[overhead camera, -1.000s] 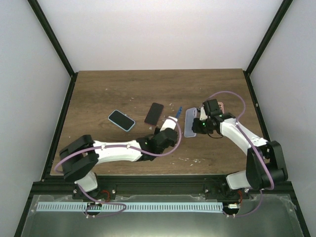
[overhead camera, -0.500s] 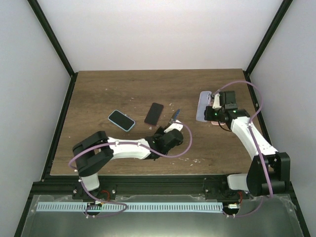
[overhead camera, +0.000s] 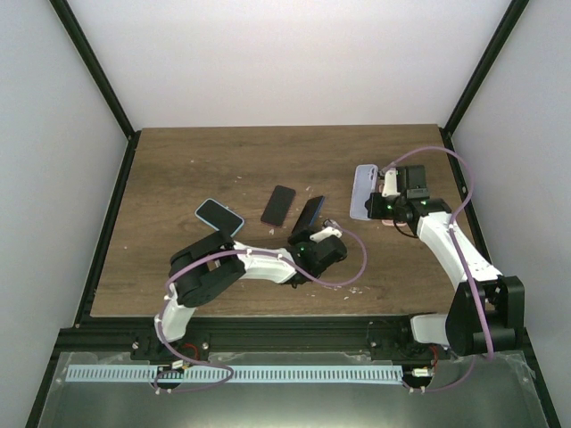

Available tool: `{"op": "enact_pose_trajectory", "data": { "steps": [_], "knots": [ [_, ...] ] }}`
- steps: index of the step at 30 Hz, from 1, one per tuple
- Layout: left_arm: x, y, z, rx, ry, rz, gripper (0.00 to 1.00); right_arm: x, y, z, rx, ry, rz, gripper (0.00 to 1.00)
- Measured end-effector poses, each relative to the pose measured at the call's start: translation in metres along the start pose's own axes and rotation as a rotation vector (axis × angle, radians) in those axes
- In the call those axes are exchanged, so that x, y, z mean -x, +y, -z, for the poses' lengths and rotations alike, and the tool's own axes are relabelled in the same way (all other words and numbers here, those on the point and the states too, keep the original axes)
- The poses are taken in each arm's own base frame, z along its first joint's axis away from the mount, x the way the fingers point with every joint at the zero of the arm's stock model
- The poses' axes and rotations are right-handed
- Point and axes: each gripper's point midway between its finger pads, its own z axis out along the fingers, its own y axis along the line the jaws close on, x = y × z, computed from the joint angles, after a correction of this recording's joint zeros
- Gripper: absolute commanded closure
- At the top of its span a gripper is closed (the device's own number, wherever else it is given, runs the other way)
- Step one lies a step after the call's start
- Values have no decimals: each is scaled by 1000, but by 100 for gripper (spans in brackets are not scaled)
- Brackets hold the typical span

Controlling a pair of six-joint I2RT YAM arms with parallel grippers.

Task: Take the phone out of the phone case
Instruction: Place the phone at the center of the board.

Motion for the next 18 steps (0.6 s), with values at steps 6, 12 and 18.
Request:
{"op": "enact_pose_trajectory", "data": {
  "steps": [6, 12, 18],
  "knots": [
    [-1, 1, -17, 59, 44, -29, 98, -3, 1, -1, 8, 7, -2, 99],
    [-13, 8, -35, 113, 108, -32, 94, -5, 1, -2, 10, 12, -3, 99],
    [-25, 10, -39, 109, 148, -37, 79, -5, 2, -2, 18, 12, -3, 99]
  ]
}}
